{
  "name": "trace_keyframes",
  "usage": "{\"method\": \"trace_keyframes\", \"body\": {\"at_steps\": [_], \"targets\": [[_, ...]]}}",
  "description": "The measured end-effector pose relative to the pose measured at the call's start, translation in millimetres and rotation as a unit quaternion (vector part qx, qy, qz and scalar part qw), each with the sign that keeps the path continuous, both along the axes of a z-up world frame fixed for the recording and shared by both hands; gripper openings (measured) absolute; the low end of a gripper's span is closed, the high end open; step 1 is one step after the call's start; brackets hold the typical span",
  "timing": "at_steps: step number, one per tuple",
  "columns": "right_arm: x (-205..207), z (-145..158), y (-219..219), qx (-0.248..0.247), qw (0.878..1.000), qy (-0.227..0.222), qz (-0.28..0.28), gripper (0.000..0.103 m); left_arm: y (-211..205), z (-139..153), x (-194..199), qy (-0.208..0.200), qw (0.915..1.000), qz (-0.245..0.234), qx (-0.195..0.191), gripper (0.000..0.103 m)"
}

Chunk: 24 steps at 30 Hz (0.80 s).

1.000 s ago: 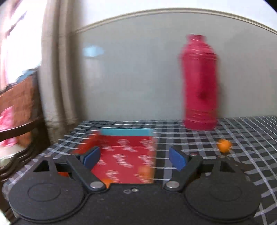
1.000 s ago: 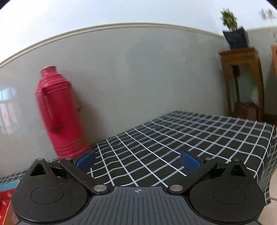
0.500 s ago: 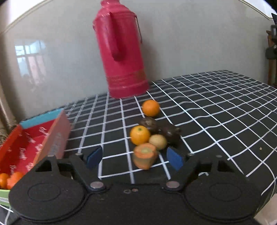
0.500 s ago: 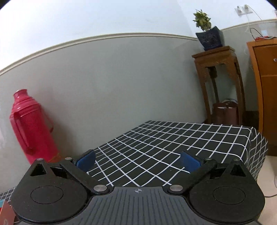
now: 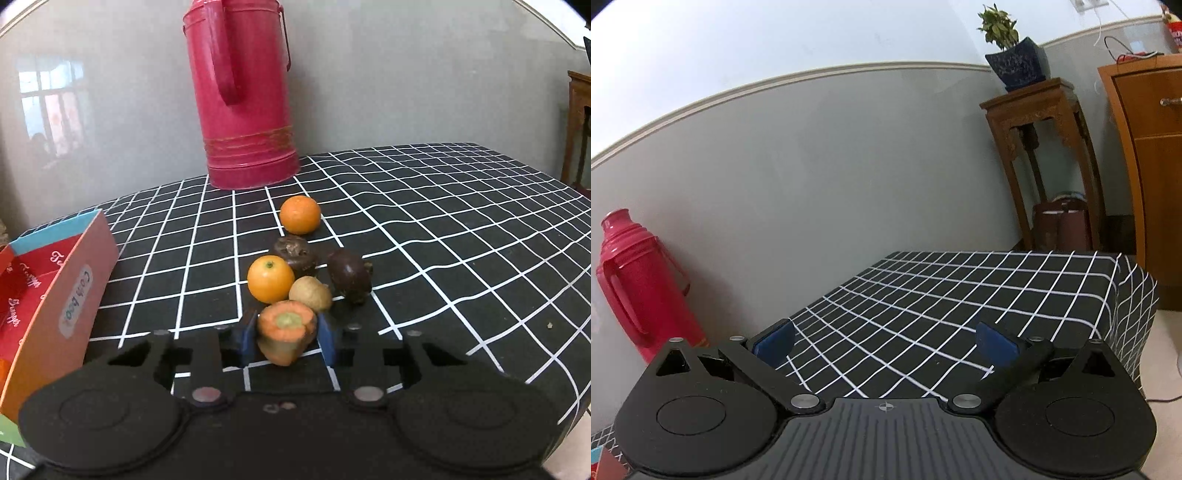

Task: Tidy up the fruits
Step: 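Grasp the sliced carrot chunk with the left gripper and drop it into the box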

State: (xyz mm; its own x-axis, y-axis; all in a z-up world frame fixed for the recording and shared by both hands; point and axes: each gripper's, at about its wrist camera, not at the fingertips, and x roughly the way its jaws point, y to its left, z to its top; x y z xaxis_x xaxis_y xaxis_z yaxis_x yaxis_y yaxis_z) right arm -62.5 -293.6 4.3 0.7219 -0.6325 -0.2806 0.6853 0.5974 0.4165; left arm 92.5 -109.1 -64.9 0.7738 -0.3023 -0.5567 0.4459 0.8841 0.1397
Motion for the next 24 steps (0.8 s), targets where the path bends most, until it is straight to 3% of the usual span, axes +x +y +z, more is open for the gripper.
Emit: {"method": "trace_keyframes", "body": {"at_steps": [9, 19, 24], "targets": [[7.5, 0.0, 6.8, -0.004, 1.000, -0.001, 0.010, 0.103, 15.6, 20.8, -7.7, -0.068, 0.9964, 0.050, -0.005, 0.025], [25.4, -3.0, 25.9, -0.003, 0.999, 0.001, 0.049, 0.103, 73.4, 47.8, 3.0, -0.121, 0.9760, 0.181, -0.016, 0.026], [40.3, -5.7, 42.4, -0.006, 0.997, 0.008, 0.083, 0.103, 101.7, 50.4, 16.5, -0.105, 0.9670, 0.232, -0.014, 0.026]]}}
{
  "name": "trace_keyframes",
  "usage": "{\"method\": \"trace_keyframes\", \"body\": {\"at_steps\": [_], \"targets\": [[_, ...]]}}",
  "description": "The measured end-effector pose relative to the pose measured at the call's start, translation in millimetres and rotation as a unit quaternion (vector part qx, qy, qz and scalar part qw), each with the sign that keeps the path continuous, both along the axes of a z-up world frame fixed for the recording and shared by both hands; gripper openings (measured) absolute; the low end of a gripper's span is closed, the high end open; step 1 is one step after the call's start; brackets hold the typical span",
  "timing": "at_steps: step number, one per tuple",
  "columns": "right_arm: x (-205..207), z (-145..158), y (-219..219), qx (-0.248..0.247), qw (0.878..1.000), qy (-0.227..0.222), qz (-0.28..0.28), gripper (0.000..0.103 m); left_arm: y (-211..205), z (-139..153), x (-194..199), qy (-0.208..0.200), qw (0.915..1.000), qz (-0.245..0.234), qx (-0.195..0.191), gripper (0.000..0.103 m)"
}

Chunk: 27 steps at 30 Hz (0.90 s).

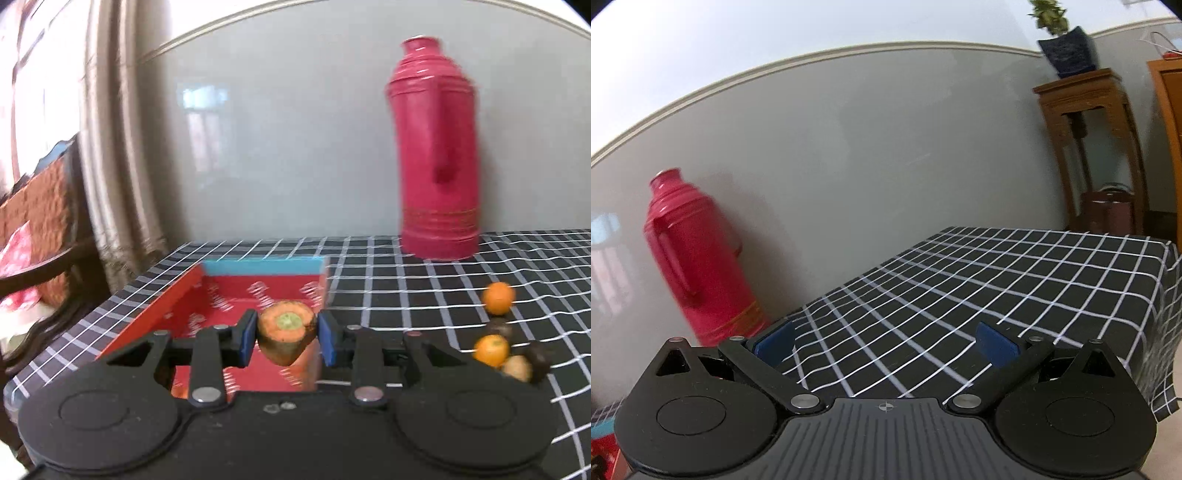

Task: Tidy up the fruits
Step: 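Grasp the sliced carrot chunk with the left gripper and drop it into the box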

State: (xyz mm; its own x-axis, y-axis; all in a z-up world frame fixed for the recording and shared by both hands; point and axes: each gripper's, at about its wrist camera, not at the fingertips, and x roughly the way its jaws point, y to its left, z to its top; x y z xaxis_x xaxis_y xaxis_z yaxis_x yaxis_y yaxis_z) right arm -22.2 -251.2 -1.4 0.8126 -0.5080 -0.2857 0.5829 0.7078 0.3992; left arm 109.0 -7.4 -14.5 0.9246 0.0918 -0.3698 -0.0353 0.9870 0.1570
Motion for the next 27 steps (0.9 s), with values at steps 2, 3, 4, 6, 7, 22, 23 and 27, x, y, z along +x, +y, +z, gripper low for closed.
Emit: {"method": "trace_keyframes", "body": {"at_steps": [2, 3, 4, 6, 7, 22, 23, 27], "targets": [[6.8, -1.4, 7.6, -0.002, 1.000, 0.004, 0.011, 0.103, 10.2, -0.4, 6.8, 0.016, 0.9997, 0.015, -0.008, 0.026], [9.7, -2.0, 10.8, -0.004, 1.000, 0.006, 0.017, 0.103, 15.0, -0.8, 10.0, 0.025, 0.9994, 0.022, -0.012, 0.026], [12.3, -2.7, 14.4, -0.006, 1.000, 0.007, 0.022, 0.103, 18.8, -1.7, 13.2, 0.035, 0.9990, 0.026, -0.015, 0.026], [17.4, -4.5, 20.8, -0.009, 0.999, 0.012, 0.034, 0.103, 25.2, -4.2, 19.4, 0.055, 0.9977, 0.034, -0.021, 0.026], [19.4, -5.6, 22.5, -0.010, 0.999, 0.014, 0.040, 0.103, 27.2, -5.0, 20.3, 0.061, 0.9972, 0.038, -0.022, 0.026], [31.5, -10.2, 35.3, -0.029, 0.998, 0.031, 0.056, 0.103, 46.1, -6.3, 24.0, 0.084, 0.9926, 0.073, -0.049, 0.032], [31.7, -10.5, 34.5, -0.029, 0.998, 0.031, 0.054, 0.103, 47.3, -5.5, 23.6, 0.084, 0.9923, 0.074, -0.053, 0.036], [31.3, -11.7, 32.4, -0.028, 0.997, 0.036, 0.056, 0.103, 51.6, -1.9, 21.1, 0.076, 0.9919, 0.084, -0.058, 0.052]]}}
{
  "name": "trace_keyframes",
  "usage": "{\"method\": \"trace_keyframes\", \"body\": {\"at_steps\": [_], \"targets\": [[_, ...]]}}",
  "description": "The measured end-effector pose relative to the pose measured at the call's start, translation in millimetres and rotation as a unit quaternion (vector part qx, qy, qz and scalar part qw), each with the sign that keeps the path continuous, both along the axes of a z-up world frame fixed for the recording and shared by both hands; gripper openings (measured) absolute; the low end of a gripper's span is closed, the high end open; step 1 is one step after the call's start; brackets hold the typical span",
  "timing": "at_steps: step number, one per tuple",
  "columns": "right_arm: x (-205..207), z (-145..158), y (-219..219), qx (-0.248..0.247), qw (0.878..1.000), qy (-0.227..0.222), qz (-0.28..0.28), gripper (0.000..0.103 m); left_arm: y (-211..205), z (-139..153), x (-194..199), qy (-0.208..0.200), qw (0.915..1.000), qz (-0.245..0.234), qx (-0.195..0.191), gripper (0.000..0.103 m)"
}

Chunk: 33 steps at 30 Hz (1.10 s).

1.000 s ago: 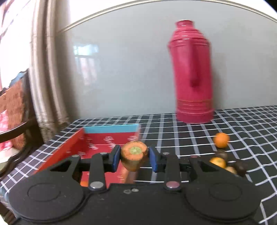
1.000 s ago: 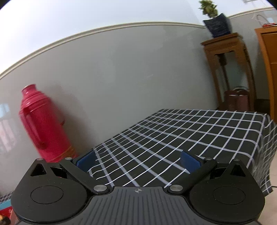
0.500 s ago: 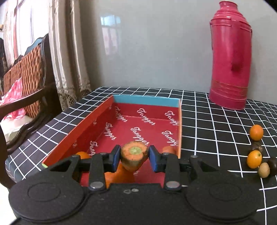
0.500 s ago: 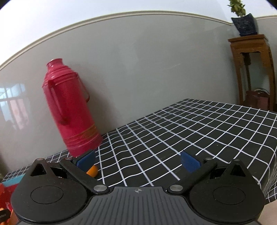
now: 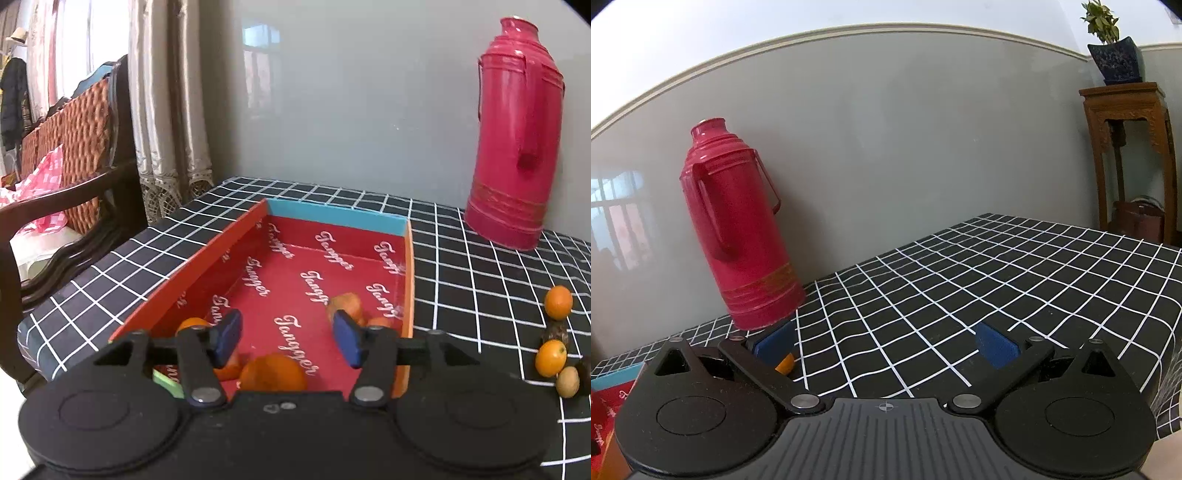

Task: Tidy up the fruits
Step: 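Grasp the sliced carrot chunk with the left gripper and drop it into the box, then grasp the dark mangosteen with the right gripper and lift it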

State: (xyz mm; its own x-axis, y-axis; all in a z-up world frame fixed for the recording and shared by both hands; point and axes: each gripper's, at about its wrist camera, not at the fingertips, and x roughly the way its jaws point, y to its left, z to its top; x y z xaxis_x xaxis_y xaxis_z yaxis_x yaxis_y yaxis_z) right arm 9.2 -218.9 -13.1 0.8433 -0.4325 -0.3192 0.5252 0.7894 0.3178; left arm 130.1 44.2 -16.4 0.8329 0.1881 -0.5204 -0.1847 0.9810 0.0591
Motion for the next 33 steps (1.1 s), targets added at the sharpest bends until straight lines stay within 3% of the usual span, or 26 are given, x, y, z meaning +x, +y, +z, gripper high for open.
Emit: {"method": "trace_keyframes", "body": {"at_steps": [6, 9, 16, 17, 19, 20, 24, 29, 32, 33], "targets": [[5.1, -2.0, 2.2, -0.002, 1.000, 0.011, 0.018, 0.103, 9.4, 5.2, -4.1, -0.008, 0.9999, 0.009, -0.001, 0.060], [12.4, -3.6, 4.5, -0.005, 0.998, 0.032, 0.055, 0.103, 16.6, 9.0, -7.7, -0.013, 0.9998, 0.014, -0.002, 0.068], [29.6, -12.4, 13.8, 0.005, 0.988, 0.059, 0.140, 0.102, 35.9, 16.3, -11.5, -0.021, 0.9992, 0.033, -0.008, 0.070], [32.3, -14.1, 15.6, 0.005, 0.988, 0.061, 0.142, 0.100, 38.5, 16.8, -11.2, -0.021, 0.9991, 0.036, -0.008, 0.071], [37.0, -16.6, 18.1, 0.004, 0.986, 0.068, 0.153, 0.065, 43.0, 17.3, -12.2, -0.021, 0.9990, 0.038, -0.007, 0.071], [41.4, -18.4, 19.4, 0.006, 0.983, 0.075, 0.165, 0.058, 45.4, 17.7, -12.5, -0.021, 0.9990, 0.039, -0.008, 0.071], [55.3, -27.2, 24.3, 0.016, 0.977, 0.100, 0.186, 0.055, 53.8, 18.8, -13.4, -0.022, 0.9987, 0.044, -0.008, 0.073], [63.0, -31.2, 30.9, 0.019, 0.975, 0.097, 0.201, 0.055, 61.8, 19.0, -13.5, -0.021, 0.9984, 0.051, -0.012, 0.074], [71.4, -37.2, 25.2, 0.048, 0.972, 0.101, 0.205, 0.054, 62.9, 19.1, -13.6, -0.021, 0.9984, 0.050, -0.011, 0.075], [73.0, -39.0, 23.6, 0.058, 0.972, 0.100, 0.206, 0.048, 63.4, 19.2, -14.1, -0.021, 0.9985, 0.050, -0.012, 0.075]]}}
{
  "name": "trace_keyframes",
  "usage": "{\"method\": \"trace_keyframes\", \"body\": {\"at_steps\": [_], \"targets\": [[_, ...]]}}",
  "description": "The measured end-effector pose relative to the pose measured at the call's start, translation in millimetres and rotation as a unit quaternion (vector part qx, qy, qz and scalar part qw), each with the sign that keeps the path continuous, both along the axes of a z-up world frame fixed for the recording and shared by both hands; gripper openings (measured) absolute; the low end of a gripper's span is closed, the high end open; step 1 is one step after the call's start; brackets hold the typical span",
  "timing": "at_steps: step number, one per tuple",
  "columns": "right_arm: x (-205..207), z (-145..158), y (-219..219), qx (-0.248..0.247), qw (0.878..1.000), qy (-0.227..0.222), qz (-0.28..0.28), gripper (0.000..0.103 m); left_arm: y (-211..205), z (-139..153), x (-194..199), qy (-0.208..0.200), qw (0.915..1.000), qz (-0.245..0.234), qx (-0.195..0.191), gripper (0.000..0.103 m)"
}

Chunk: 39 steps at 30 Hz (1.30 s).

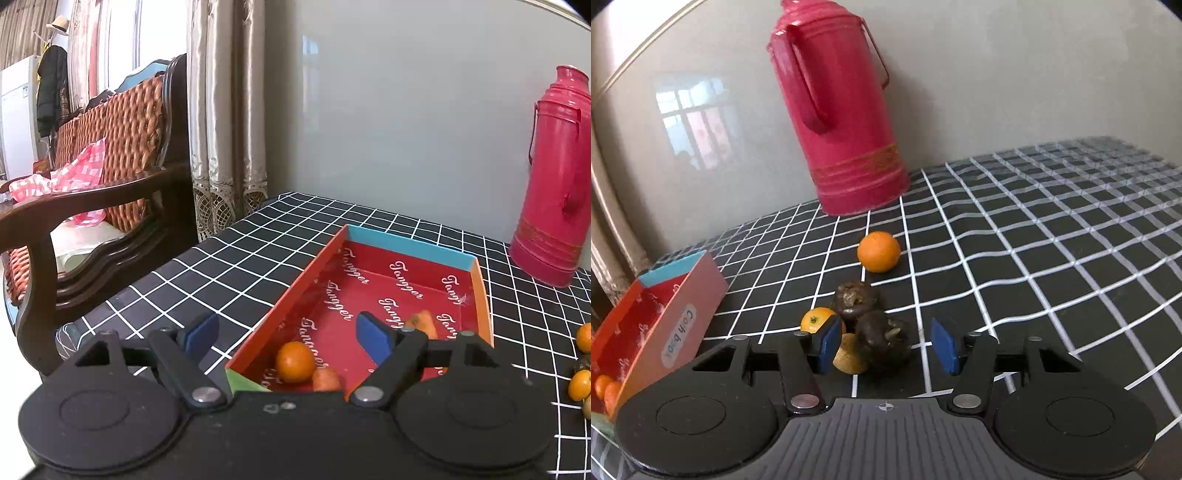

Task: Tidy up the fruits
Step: 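Grasp the dark mangosteen with the right gripper and lift it, then carry the mangosteen over the red box and open the right gripper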

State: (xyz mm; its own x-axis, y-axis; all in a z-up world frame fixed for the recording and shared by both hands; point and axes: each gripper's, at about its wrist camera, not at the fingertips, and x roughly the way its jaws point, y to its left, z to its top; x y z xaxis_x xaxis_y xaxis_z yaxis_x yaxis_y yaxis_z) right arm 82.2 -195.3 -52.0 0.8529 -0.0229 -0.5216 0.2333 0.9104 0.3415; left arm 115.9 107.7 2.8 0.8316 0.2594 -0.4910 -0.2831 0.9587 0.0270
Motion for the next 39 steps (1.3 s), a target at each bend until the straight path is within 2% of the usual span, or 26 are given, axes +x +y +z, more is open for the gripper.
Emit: {"method": "trace_keyframes", "body": {"at_steps": [3, 6, 7, 10, 13, 19, 22, 25, 32, 36, 39], "targets": [[0.3, -0.7, -3.7, 0.018, 1.000, -0.004, 0.003, 0.039, -0.6, 0.2, -0.8, -0.001, 1.0000, -0.002, 0.000, 0.076], [0.8, -2.1, -6.6, 0.038, 0.999, -0.006, 0.006, 0.037, -2.4, -0.2, -1.1, -0.001, 1.0000, -0.003, 0.003, 0.076], [-0.4, -2.5, -8.2, 0.047, 0.999, -0.006, 0.007, 0.033, -2.4, -0.3, -0.9, -0.001, 1.0000, -0.003, 0.004, 0.076], [-2.5, -0.9, -7.2, 0.047, 0.999, -0.007, 0.010, 0.033, -2.8, -0.3, -0.8, 0.000, 1.0000, -0.002, 0.001, 0.077], [-8.1, 3.9, -4.5, 0.031, 0.999, -0.023, 0.009, 0.033, -3.0, 0.0, -0.9, 0.000, 1.0000, 0.000, -0.001, 0.077], [-21.0, 24.3, 15.5, -0.042, 0.996, -0.079, 0.019, 0.033, 1.8, 0.1, -2.6, -0.001, 0.9999, 0.009, 0.005, 0.077], [-22.3, 28.4, 30.5, -0.053, 0.993, -0.095, 0.046, 0.033, 11.2, 1.4, -1.9, 0.002, 0.9996, 0.027, 0.001, 0.078], [-23.8, 32.9, 43.9, -0.040, 0.989, -0.117, 0.082, 0.033, 25.6, 2.8, -4.1, 0.004, 0.9986, 0.052, -0.009, 0.078], [-24.8, 43.6, 93.1, -0.015, 0.970, -0.163, 0.181, 0.033, 54.9, 2.3, -13.0, 0.013, 0.9962, 0.085, -0.006, 0.078], [-20.9, 44.3, 125.3, -0.007, 0.960, -0.164, 0.228, 0.033, 70.0, 3.2, -20.9, 0.009, 0.9948, 0.101, 0.004, 0.078], [-16.7, 40.6, 149.9, -0.021, 0.954, -0.156, 0.256, 0.033, 83.7, 3.5, -23.5, 0.011, 0.9934, 0.114, 0.006, 0.078]]}}
